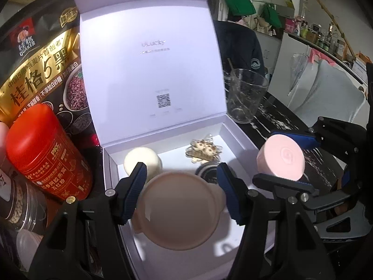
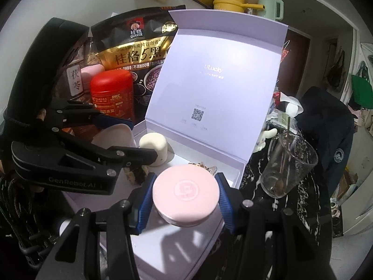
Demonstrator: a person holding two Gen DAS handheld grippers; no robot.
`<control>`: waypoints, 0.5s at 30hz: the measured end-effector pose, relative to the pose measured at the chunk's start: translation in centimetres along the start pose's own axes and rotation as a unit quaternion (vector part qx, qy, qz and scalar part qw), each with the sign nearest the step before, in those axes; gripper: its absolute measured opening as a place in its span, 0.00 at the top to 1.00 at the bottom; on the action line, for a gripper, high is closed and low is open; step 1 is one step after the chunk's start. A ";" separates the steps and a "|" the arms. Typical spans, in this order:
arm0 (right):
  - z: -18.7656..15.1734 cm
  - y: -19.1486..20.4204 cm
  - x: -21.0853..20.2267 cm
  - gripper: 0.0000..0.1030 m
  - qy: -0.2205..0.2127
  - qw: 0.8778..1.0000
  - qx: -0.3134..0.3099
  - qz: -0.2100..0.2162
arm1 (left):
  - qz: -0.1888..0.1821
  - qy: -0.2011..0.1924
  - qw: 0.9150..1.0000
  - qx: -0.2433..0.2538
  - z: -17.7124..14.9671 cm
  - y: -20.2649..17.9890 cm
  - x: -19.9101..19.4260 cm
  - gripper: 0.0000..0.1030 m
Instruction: Organize objects
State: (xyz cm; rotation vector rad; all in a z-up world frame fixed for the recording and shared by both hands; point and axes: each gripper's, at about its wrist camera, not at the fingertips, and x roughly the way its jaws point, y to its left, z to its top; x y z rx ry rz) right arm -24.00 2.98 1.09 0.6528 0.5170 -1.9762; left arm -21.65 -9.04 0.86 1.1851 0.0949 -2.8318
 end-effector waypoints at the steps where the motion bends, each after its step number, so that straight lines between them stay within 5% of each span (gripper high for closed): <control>1: 0.1 0.0 0.2 0.50 0.001 1.000 0.000 0.001 | 0.003 0.000 1.000 -0.004 0.1 0.3 0.3 0.41; 15: 0.9 -1.2 3.1 0.50 0.009 1.000 0.001 0.011 | 0.037 0.003 0.999 -0.026 1.2 2.2 3.3 0.41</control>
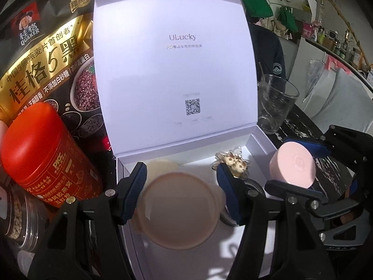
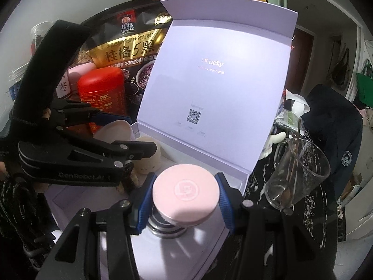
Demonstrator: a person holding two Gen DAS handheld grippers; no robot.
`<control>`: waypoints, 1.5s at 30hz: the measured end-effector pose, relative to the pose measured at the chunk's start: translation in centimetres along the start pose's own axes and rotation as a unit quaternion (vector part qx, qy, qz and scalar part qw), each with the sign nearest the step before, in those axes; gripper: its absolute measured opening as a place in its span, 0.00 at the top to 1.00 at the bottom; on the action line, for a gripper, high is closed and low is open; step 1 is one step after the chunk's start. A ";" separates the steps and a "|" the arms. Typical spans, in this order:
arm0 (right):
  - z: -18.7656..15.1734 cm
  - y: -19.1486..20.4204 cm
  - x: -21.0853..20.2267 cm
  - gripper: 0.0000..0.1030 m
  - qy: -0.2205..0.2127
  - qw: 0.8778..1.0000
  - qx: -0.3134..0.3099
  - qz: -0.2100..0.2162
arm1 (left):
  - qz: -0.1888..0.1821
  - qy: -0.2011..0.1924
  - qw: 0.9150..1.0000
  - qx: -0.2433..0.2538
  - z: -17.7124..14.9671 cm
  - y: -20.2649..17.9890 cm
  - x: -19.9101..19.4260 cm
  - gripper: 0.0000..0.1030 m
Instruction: Organize objects
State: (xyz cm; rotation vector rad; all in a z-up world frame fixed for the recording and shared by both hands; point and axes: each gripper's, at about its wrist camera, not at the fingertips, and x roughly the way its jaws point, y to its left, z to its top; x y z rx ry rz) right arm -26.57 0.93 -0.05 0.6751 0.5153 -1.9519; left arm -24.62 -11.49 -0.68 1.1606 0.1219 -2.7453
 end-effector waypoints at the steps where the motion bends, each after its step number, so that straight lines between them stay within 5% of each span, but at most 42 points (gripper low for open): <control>1: 0.1 -0.1 0.2 0.50 0.000 1.000 0.001 0.000 | 0.002 0.000 1.000 0.000 0.1 0.0 0.2 0.41; 16: 0.0 -2.4 2.8 0.50 0.017 0.999 0.036 0.016 | 0.012 0.005 0.999 -0.042 1.0 2.3 2.7 0.41; 24: -0.7 -1.9 3.1 0.50 0.021 0.998 0.030 0.042 | -0.007 0.009 0.999 -0.052 1.0 2.5 3.9 0.41; 45: -2.2 -0.8 5.2 0.50 0.077 0.993 0.022 0.091 | 0.012 0.043 0.998 -0.051 1.1 3.0 6.1 0.41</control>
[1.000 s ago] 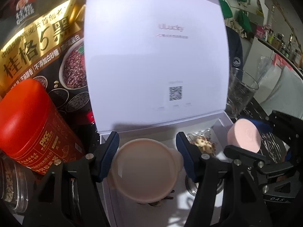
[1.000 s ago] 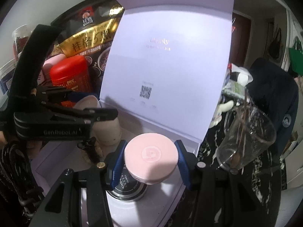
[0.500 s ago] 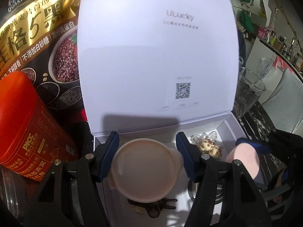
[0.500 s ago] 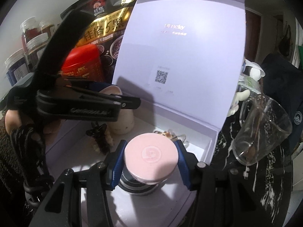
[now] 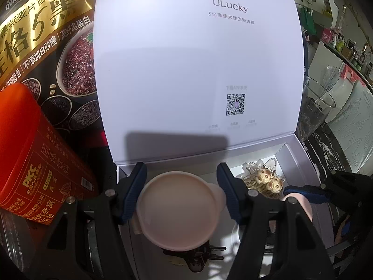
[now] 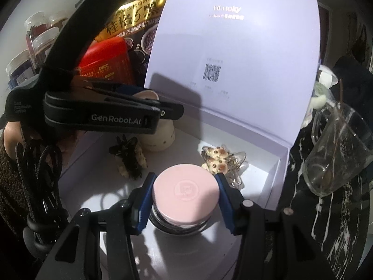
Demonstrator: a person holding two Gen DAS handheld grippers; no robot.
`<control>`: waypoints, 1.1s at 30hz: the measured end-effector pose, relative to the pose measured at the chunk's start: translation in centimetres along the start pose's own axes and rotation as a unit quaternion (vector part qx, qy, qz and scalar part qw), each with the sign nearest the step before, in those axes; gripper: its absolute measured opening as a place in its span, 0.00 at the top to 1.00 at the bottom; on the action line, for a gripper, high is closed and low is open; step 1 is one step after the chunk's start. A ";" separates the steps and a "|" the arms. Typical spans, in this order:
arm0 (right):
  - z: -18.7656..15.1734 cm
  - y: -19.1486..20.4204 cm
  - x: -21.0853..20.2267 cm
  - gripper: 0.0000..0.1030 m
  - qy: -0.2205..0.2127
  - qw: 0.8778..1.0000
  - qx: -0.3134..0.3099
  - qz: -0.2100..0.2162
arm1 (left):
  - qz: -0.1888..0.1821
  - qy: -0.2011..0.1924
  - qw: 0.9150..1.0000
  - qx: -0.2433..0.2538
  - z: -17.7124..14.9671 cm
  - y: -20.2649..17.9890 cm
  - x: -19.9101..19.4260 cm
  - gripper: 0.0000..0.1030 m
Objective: Organize objects
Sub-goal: 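Release tabbed compact onto cream jar with left tool while right tool sets round compact on black-lidded jar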
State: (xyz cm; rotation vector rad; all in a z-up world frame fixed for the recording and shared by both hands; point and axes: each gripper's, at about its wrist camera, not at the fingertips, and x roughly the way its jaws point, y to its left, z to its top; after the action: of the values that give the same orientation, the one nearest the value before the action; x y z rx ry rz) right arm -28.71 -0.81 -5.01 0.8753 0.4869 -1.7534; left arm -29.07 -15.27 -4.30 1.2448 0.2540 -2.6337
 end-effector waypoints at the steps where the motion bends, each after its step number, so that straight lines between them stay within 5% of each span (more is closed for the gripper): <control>1: -0.1 0.0 0.1 0.50 0.006 1.000 0.004 0.004 | 0.002 0.001 1.000 0.000 0.0 0.0 0.0 0.41; 17: -0.7 -0.5 0.0 0.50 0.012 1.000 0.010 0.005 | 0.001 0.036 0.999 -0.009 0.1 0.1 1.4 0.41; 33: -1.2 -0.9 -0.2 0.45 0.025 1.000 0.004 -0.011 | 0.009 0.013 1.000 -0.008 0.5 -0.2 0.7 0.36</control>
State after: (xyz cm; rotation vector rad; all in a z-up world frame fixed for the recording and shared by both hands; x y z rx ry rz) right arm -29.13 0.52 -5.72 0.9236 0.5242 -1.7588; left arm -29.91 -15.30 -4.49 1.2694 0.2663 -2.5966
